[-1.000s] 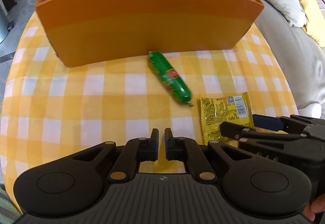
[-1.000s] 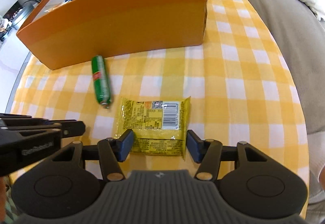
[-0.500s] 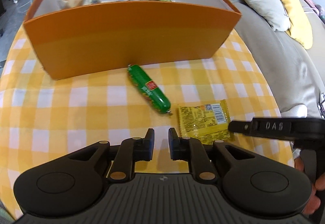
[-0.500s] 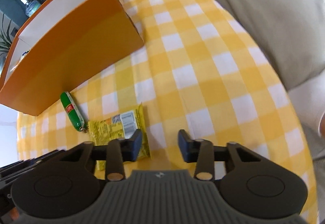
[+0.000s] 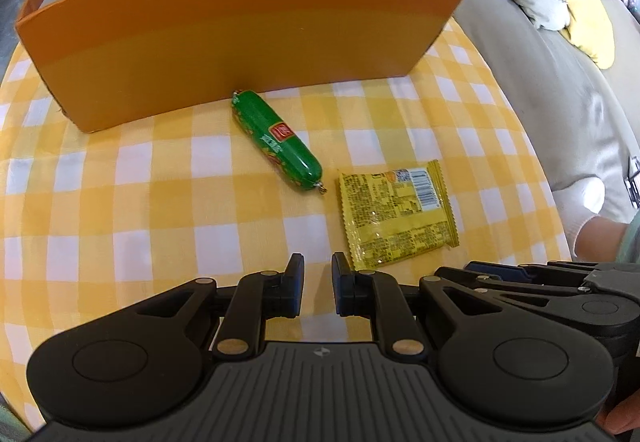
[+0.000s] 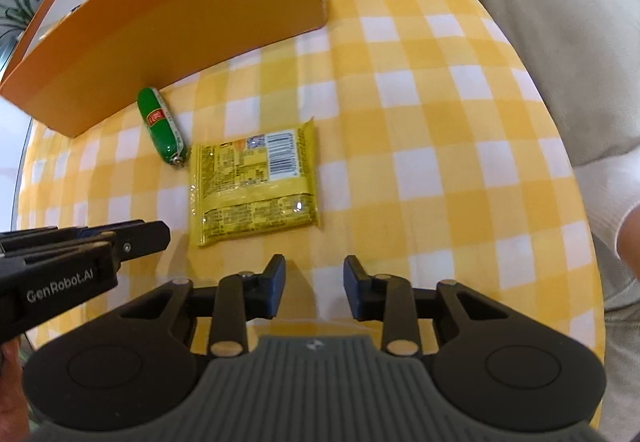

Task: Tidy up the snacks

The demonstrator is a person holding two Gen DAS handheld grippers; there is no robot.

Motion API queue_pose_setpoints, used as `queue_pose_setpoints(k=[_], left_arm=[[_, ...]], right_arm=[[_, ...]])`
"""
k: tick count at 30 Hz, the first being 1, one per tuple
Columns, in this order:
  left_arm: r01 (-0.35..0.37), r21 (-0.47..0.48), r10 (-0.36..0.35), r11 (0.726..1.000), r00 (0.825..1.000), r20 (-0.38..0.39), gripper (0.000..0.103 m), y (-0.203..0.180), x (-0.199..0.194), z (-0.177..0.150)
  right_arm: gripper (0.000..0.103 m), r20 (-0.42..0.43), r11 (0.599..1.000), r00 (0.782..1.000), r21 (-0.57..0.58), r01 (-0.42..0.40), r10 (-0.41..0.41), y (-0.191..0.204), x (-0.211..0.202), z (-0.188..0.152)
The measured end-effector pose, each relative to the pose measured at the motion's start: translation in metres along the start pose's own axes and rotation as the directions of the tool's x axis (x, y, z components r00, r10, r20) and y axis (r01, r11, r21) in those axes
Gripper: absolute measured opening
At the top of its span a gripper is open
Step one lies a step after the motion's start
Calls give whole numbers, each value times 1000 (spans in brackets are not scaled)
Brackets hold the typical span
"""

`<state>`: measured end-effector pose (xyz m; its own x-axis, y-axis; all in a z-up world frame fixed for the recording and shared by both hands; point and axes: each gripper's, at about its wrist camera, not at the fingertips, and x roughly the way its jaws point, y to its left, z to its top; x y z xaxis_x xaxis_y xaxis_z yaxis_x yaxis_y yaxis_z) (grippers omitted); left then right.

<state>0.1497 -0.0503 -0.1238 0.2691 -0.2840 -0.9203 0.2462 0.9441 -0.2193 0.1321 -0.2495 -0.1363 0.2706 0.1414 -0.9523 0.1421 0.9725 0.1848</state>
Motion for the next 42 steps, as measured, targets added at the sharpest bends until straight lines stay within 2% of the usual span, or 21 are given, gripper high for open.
queue_pose_setpoints(k=[5, 9, 20, 22, 24, 29, 36, 42], left_arm=[[-4, -13, 4, 1000, 1000, 12, 15, 2, -1, 5], [-6, -27, 6, 1000, 1000, 16, 15, 6, 0, 8], [-4, -63, 8, 998, 999, 54, 15, 19, -5, 15], [15, -96, -7, 995, 996, 87, 15, 23, -9, 17], [37, -127, -21, 991, 992, 126, 16, 27, -15, 19], [73, -210, -35, 975, 983, 181, 30, 39, -21, 28], [30, -244, 6, 969, 989, 145, 31, 41, -2, 45], [-74, -205, 94, 976, 991, 90, 31, 36, 13, 48]], right_arm=[[16, 41, 1000, 999, 8, 0, -1, -2, 4, 9], [16, 92, 1000, 996, 22, -12, 10, -4, 7, 22], [20, 193, 988, 972, 51, -146, 133, 2, 21, 61], [25, 204, 984, 970, 89, -153, 132, 1, 18, 61], [36, 215, 975, 966, 139, -172, 140, -2, 13, 57], [49, 205, 953, 963, 209, -218, 175, 1, 13, 46], [58, 189, 982, 972, 102, -157, 136, 28, 23, 48], [65, 196, 992, 973, 13, -128, 123, 51, 24, 46]])
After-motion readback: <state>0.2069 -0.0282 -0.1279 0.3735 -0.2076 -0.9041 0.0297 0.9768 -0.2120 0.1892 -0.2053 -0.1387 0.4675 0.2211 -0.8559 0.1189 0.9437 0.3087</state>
